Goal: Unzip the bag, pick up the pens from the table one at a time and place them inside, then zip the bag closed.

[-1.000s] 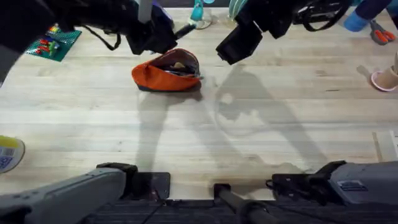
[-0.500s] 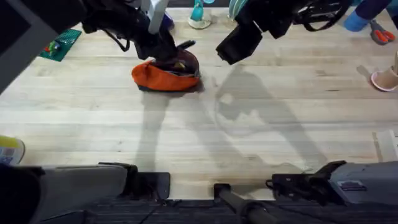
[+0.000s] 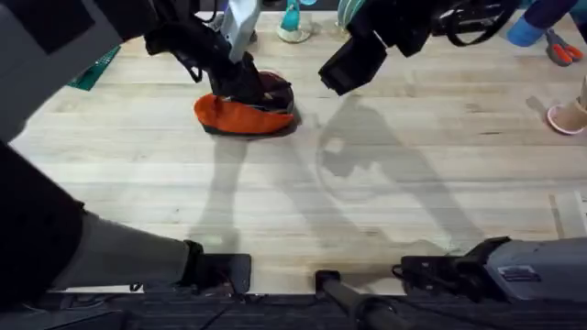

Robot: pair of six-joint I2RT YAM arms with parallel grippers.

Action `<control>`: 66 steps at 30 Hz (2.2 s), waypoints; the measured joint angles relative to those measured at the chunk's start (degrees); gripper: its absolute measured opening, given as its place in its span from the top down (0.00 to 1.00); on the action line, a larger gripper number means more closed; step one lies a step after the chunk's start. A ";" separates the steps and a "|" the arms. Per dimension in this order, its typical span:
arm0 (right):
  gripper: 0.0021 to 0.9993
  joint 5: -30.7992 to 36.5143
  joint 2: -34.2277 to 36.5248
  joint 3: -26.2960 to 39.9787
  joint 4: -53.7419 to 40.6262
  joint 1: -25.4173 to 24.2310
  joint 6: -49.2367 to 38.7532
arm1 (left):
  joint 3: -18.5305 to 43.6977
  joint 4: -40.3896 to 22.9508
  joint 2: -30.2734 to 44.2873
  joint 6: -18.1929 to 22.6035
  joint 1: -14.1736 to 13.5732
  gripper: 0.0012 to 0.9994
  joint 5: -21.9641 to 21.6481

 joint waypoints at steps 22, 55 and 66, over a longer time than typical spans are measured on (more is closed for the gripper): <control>0.00 0.00 0.00 0.00 0.00 0.00 0.00 | -0.02 2.08 0.41 0.00 0.00 0.96 -0.01; 0.00 0.00 0.00 0.00 -1.15 0.00 0.00 | 2.56 2.06 -4.21 -1.53 -0.11 0.01 -0.02; 0.00 0.00 0.00 0.00 -1.14 0.00 0.00 | 2.97 -2.12 -12.41 -6.89 -0.11 0.00 -0.73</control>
